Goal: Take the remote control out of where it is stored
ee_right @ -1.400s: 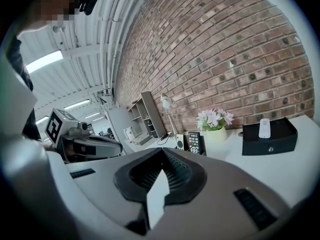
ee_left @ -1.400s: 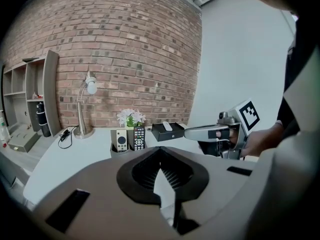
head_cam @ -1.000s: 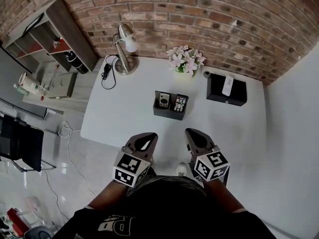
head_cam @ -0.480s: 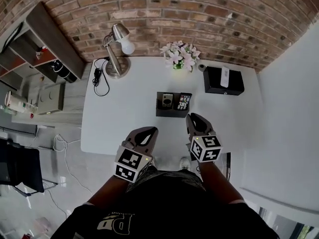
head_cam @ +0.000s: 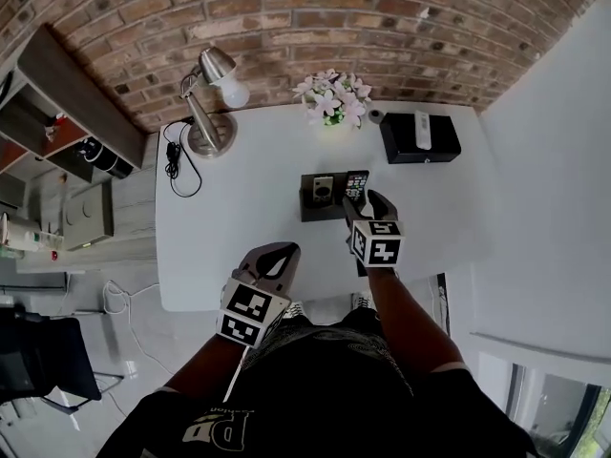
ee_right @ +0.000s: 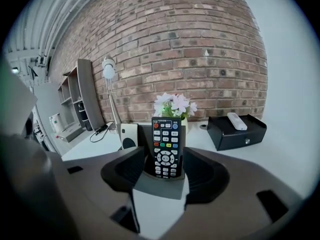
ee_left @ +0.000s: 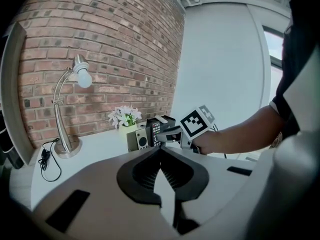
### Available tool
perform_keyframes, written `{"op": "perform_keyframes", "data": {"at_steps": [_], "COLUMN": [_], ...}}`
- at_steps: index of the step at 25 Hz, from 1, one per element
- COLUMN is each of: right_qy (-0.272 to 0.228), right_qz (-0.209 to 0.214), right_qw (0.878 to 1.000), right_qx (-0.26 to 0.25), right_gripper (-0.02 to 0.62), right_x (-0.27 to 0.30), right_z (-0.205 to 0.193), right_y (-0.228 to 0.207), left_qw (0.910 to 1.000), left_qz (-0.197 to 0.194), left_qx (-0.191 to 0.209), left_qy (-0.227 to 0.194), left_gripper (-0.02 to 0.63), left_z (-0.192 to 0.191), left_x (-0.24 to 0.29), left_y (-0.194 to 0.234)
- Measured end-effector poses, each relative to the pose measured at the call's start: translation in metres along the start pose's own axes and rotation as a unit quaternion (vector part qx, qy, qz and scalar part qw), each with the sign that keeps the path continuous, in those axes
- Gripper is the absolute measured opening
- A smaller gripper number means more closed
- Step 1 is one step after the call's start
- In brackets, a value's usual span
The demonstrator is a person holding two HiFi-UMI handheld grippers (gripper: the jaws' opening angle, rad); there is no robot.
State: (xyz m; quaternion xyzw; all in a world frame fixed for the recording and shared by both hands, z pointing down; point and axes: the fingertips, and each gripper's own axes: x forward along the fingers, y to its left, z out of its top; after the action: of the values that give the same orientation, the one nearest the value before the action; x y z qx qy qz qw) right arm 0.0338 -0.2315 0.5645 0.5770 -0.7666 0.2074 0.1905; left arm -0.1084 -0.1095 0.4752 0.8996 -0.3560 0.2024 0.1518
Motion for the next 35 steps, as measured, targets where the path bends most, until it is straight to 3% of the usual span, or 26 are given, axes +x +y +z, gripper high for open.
{"op": "perform_keyframes", "data": {"at_steps": [16, 24, 35], "right_qy": [0.021, -0.005, -0.068], "right_qz": [-0.049, -0.037, -0.004], "right_qw": [0.998, 0.999, 0.998], "right_qx": [-0.014, -0.017, -0.004], "right_gripper": [0.235, 0.224, 0.224], "right_x": [0.034, 0.024, -0.015], "right_z": [-0.007, 0.008, 0.062], "right_y": [-0.008, -0.004, 0.0], "left_qw": [0.9988, 0.9989, 0.9988], "left_qz": [0.035, 0.035, 0.034], "left_qx": [-0.034, -0.032, -0.031], "left_qy": [-0.001, -0.006, -0.018], "left_gripper": [0.006, 0.006, 0.006], "left_z": [-0.009, -0.004, 0.008], "left_x": [-0.015, -0.012, -0.004], "left_y": [0.031, 0.029, 0.02]}}
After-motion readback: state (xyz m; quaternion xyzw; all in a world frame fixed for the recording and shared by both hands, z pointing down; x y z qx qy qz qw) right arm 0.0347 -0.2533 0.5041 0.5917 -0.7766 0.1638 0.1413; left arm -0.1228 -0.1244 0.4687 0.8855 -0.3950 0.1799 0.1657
